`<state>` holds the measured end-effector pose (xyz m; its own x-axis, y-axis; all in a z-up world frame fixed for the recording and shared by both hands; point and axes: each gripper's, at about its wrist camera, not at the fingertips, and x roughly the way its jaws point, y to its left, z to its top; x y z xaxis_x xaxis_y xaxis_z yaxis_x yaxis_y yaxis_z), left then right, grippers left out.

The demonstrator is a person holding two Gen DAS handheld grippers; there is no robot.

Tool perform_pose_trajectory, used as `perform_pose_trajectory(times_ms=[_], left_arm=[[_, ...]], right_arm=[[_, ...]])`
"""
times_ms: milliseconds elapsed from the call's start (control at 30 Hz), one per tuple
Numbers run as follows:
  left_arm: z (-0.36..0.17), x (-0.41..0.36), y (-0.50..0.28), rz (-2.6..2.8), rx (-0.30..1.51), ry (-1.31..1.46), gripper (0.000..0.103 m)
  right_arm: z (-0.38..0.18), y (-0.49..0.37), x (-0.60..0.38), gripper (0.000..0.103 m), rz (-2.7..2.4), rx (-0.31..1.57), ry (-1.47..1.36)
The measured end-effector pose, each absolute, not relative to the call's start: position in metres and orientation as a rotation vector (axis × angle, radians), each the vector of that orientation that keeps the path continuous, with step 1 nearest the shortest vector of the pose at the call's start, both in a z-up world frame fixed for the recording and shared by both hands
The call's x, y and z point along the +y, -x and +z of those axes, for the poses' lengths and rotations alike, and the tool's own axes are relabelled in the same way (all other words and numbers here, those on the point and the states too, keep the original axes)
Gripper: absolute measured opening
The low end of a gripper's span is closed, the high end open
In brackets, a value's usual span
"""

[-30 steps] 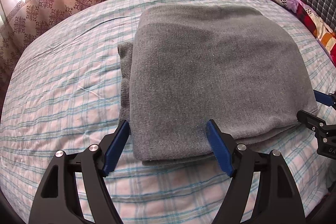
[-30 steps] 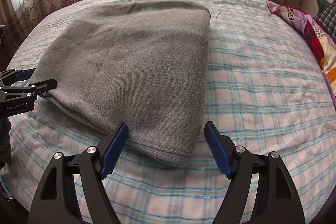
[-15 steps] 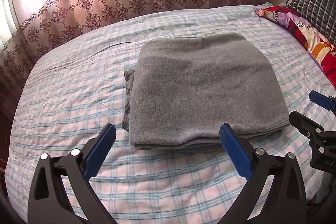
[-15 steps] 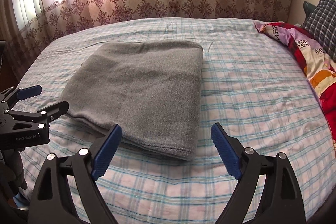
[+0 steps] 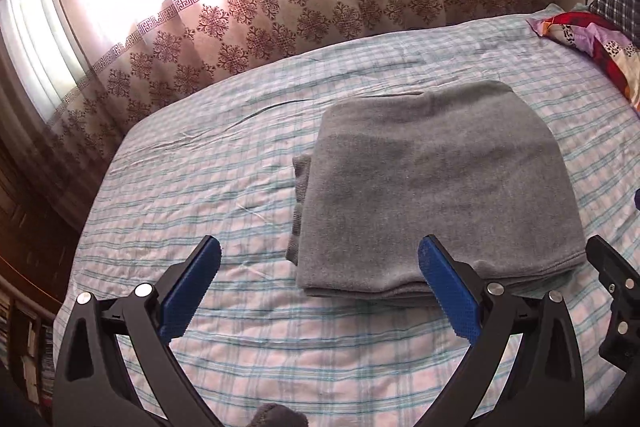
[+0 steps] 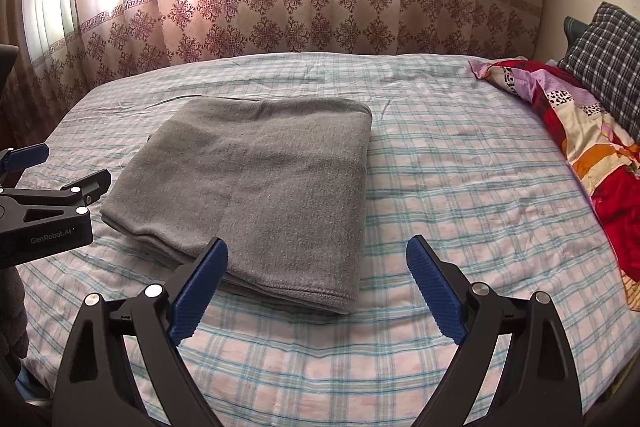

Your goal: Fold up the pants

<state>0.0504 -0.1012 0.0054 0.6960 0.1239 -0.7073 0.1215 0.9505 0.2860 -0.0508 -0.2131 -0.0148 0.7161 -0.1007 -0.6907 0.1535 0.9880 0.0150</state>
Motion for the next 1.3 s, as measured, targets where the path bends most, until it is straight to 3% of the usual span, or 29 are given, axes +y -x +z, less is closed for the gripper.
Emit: perform_pose_trajectory(times_ms=[1300], left_arm=[[-0.009,-0.121,-0.061,-0.097,0.865,-0.354,0.100]], right_arm=[[-0.019,0.042,-0.211,0.090,-0.165,0.759,-0.041]])
